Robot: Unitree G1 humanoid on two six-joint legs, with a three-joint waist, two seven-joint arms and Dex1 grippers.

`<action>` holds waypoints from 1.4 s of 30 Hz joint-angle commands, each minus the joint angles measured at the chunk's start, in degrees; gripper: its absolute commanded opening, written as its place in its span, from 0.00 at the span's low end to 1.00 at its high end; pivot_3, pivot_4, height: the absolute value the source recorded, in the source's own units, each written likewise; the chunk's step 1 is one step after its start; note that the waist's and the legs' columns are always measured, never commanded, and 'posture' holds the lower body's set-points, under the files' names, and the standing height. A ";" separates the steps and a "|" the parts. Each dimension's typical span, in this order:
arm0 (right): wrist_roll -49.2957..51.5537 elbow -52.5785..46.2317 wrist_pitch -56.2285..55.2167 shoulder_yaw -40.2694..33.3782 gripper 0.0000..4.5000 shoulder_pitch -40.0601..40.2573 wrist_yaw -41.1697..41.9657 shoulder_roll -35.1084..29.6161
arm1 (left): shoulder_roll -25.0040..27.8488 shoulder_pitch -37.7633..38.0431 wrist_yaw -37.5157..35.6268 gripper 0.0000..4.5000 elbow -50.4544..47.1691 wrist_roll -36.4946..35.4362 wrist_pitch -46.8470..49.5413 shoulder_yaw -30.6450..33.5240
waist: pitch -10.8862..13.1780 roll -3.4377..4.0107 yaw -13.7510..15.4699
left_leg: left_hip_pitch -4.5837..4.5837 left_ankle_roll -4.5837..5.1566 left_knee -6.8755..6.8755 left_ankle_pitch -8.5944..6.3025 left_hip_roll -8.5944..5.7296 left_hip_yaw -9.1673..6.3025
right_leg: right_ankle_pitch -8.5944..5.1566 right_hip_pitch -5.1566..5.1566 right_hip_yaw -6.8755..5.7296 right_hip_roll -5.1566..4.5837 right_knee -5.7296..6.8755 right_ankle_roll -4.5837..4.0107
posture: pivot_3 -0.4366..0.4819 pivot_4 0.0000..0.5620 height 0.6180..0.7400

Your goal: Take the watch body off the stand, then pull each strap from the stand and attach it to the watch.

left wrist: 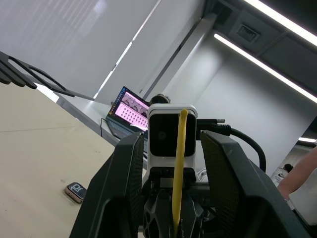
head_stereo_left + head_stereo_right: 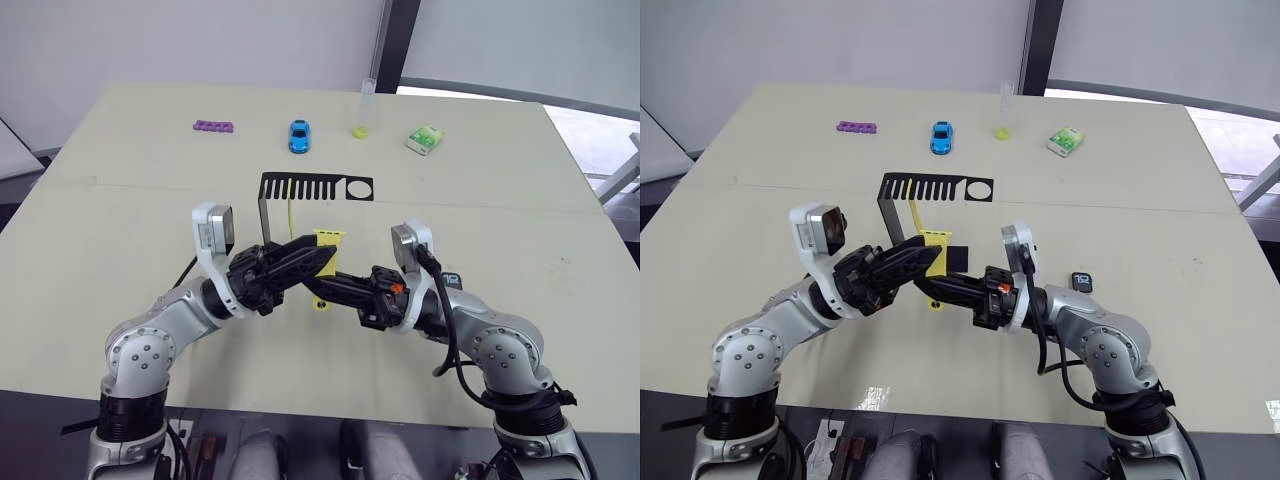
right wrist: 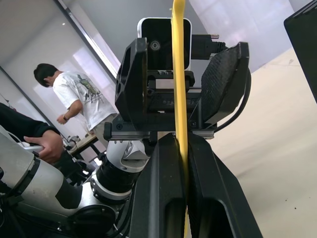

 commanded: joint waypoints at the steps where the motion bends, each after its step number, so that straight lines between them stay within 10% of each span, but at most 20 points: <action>1: 1.49 -2.72 0.00 -0.59 0.00 -0.46 -0.47 0.41 | -0.27 0.23 0.17 0.44 -1.19 -1.47 -0.50 0.46 | 0.00 0.00 0.00 | 0.00 0.00 0.00 0.00 0.00 0.00 | 0.00 0.00 0.00 0.00 -0.01 0.00 | 0.48 0.27 1.00; 5: 1.35 -2.69 0.07 -0.56 0.00 -0.59 -0.30 0.30 | -0.71 0.32 0.10 0.44 -1.18 -1.17 -0.75 0.21 | 0.00 0.00 0.00 | -0.01 0.00 -0.01 0.00 0.00 0.00 | 0.00 0.00 0.00 0.00 -0.04 0.00 | 0.48 0.27 1.00; 10: 1.30 -2.76 0.09 -0.55 0.00 -0.62 0.14 -0.02 | -1.48 0.18 0.27 0.02 -1.44 -1.20 -0.80 0.00 | 0.00 0.00 0.00 | -0.03 0.00 -0.01 0.00 0.00 0.00 | 0.00 0.00 0.00 0.01 -0.08 0.00 | 0.48 0.27 1.00; 24: -1.45 -2.50 -1.10 -0.64 0.00 -0.14 -0.87 -0.96 | -1.91 0.92 -0.82 0.01 -2.46 -1.13 -1.18 0.05 | 0.00 0.00 0.01 | -0.10 0.03 -0.03 -0.02 0.00 -0.02 | 0.04 0.00 -0.02 0.02 -0.23 0.07 | 0.48 0.27 1.00; 34: -17.90 -6.74 -16.57 -5.53 0.94 7.47 5.65 -14.43 | 7.32 4.72 -7.11 0.00 -7.02 10.76 -8.82 1.79 | 0.00 0.01 0.17 | -0.17 0.05 -0.11 -0.05 -0.01 -0.02 | 0.04 0.00 -0.04 0.04 -0.43 0.08 | 0.48 0.27 1.00; 42: -33.14 -0.85 -39.17 -26.16 0.98 28.35 1.13 -16.97 | 12.10 9.93 -12.75 0.00 -5.83 25.39 -22.72 3.06 | 0.00 0.01 1.17 | -0.17 0.01 -0.34 -0.07 0.00 0.03 | 0.06 0.02 -0.04 0.14 -0.81 0.14 | 0.48 0.27 1.00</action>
